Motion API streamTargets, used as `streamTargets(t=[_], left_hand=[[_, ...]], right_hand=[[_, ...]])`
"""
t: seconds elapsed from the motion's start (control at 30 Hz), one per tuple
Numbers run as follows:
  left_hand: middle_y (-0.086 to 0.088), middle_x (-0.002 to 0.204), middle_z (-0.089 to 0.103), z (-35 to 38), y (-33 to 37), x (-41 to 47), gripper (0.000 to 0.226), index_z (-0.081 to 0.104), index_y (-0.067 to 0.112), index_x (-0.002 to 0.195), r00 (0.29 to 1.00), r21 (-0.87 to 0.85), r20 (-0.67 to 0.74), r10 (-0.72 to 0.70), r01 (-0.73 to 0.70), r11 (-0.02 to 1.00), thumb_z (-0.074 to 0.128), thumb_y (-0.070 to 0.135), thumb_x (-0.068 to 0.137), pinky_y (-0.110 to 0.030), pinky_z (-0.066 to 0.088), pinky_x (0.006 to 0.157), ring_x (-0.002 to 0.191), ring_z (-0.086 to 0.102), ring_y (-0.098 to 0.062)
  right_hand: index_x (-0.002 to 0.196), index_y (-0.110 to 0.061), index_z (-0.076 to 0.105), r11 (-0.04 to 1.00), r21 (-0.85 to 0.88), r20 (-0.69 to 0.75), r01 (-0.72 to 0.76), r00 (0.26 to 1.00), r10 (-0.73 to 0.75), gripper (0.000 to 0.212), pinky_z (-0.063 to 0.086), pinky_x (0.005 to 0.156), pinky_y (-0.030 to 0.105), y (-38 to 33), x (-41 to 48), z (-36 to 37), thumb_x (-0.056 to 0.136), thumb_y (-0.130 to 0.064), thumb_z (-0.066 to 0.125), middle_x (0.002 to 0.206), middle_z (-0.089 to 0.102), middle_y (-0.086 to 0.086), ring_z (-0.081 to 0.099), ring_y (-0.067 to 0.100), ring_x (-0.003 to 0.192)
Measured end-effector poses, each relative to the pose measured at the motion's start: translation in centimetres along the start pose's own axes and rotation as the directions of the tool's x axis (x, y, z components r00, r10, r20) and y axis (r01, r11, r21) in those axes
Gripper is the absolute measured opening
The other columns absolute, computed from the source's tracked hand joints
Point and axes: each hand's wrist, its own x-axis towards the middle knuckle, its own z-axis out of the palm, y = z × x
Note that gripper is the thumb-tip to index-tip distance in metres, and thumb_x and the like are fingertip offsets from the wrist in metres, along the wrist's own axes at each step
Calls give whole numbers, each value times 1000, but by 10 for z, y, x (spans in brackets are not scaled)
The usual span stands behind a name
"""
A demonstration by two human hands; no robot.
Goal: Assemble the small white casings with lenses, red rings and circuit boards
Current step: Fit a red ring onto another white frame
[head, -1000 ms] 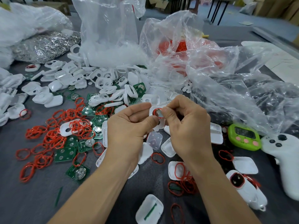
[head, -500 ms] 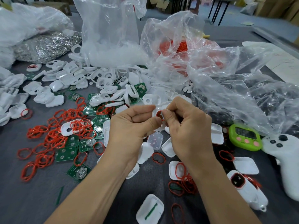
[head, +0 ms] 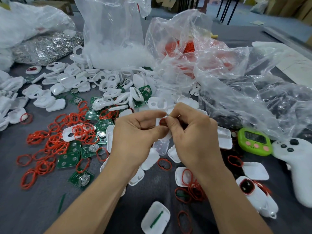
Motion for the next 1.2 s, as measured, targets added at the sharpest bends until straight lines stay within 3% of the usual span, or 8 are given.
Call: streamTargets(t=[0.17, 0.5, 0.7, 0.9, 1.0, 1.07, 1.13, 1.2], left_hand=[[-11, 74, 78, -1, 4, 3, 36, 83, 18, 85, 998, -60, -3, -60, 59, 996, 76, -16, 75, -19, 51, 52, 60, 70, -11], [-10, 81, 79, -10, 0, 7, 28, 85, 20, 86, 976, -199, 145, -162, 190, 962, 77, 6, 63, -27, 62, 62, 66, 74, -16], [-9, 79, 78, -7, -1, 6, 31, 84, 21, 79, 985, -216, -1, -170, 166, 962, 81, 7, 52, -25, 56, 58, 63, 72, -15], [-9, 77, 79, -3, 1, 4, 37, 80, 19, 78, 991, -87, -131, -9, -2, 996, 75, -17, 76, -21, 54, 52, 63, 72, -16], [-15, 76, 78, 0, 1, 1, 33, 80, 17, 85, 986, 28, -131, 100, -97, 995, 78, -15, 77, -40, 65, 69, 69, 74, -28], [-32, 76, 70, 2, -1, 2, 34, 81, 18, 86, 982, 95, -118, 148, -137, 986, 78, -14, 77, -49, 58, 69, 66, 66, -31], [-36, 75, 64, 3, -4, 2, 40, 81, 25, 84, 975, 164, -111, 193, -173, 971, 78, -14, 77, -39, 51, 63, 62, 53, -24], [-16, 70, 74, 4, -7, 1, 46, 80, 30, 82, 969, 193, -113, 219, -194, 962, 76, -16, 77, -27, 53, 57, 57, 59, -19]], right_hand=[[78, -25, 69, 983, 143, 94, -116, 990, 103, 13, 52, 53, 29, 0, 5, -12, 86, -17, 76, 63, 69, -4, 64, 17, 57], [82, -18, 82, 957, 264, 77, -120, 992, 104, 8, 61, 63, 26, -3, 5, -18, 80, -11, 86, 71, 76, -10, 74, 9, 66], [86, -26, 84, 969, 208, 5, -132, 991, 134, 16, 53, 63, 11, -7, 1, -6, 78, -13, 89, 70, 73, -24, 71, -1, 68], [75, -30, 81, 959, 204, -122, -195, 967, 223, 14, 50, 57, 11, -15, -5, 5, 78, -18, 89, 66, 72, -23, 69, -1, 59], [71, -27, 80, 876, 339, -47, -343, 924, 379, 13, 56, 57, 24, -13, -1, 2, 79, -19, 87, 64, 74, -13, 71, 8, 57], [72, -22, 81, 824, 391, -4, -409, 895, 446, 9, 60, 59, 34, -13, -2, 2, 78, -18, 87, 64, 75, -6, 73, 19, 59], [71, -21, 81, 799, 422, -6, -428, 880, 474, 10, 59, 57, 33, -14, -4, 3, 76, -16, 87, 63, 75, -4, 72, 21, 58], [69, -21, 81, 800, 432, -30, -416, 880, 473, 12, 55, 53, 26, -16, -6, 5, 76, -14, 88, 62, 74, -5, 71, 16, 55]])
